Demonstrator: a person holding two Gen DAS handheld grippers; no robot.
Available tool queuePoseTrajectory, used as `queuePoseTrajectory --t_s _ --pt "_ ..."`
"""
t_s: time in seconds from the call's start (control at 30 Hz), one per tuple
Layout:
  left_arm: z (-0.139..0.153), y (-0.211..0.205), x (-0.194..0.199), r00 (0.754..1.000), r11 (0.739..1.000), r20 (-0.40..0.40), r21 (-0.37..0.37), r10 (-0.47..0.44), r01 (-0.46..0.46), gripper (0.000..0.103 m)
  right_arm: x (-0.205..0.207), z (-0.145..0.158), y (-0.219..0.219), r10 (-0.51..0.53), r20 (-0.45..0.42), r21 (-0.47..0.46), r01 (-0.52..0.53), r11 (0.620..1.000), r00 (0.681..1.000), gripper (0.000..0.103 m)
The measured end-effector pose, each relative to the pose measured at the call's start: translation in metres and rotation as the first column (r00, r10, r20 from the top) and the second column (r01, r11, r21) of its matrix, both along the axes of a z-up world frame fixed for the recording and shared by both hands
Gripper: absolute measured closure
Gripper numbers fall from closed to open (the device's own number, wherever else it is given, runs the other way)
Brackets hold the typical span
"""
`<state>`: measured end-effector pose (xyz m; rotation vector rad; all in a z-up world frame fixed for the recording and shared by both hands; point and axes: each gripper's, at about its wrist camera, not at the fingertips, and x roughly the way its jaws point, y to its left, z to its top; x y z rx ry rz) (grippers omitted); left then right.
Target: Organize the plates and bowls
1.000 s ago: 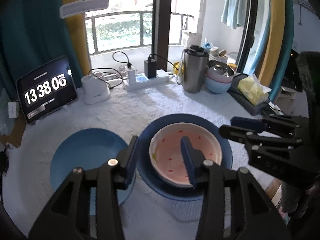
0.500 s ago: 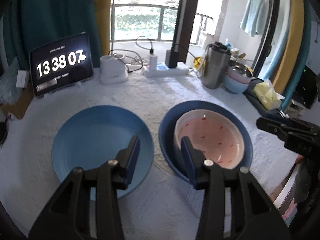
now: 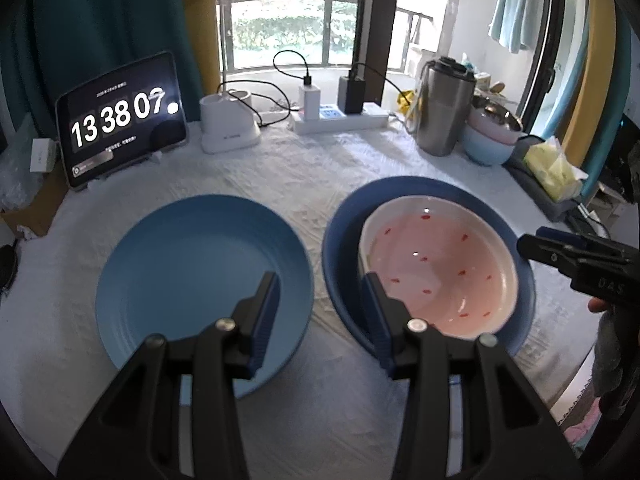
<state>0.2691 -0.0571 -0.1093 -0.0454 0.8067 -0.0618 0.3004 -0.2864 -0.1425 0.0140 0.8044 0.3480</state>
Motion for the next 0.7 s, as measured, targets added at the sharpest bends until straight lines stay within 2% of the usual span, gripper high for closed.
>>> queuePoseTrajectory --t_s 0.13,0.3,0.4,0.7 --pt "-0.012 -0.001 0.010 0.998 1.000 -0.056 0.023 -0.003 0.004 0.059 0.008 -0.005 0.000 0.006 -0.022 0.018 -0.005 1.000 1.000 0.044" --pt "-0.012 -0.005 0.014 0.999 0.998 -0.046 0.070 0.002 0.001 0.059 0.018 -0.016 0.010 0.016 -0.083 0.012 -0.015 1.000 0.996 0.044" --pt "-0.012 -0.006 0.017 0.999 0.996 -0.046 0.093 -0.002 0.007 0.059 0.020 -0.016 0.014 0.004 -0.083 -0.005 -0.004 1.000 0.997 0.044" --pt "-0.015 -0.010 0.011 0.999 0.990 0.036 0.137 0.041 -0.046 0.058 0.015 -0.020 0.013 -0.078 -0.050 0.012 0.079 0.997 0.996 0.044"
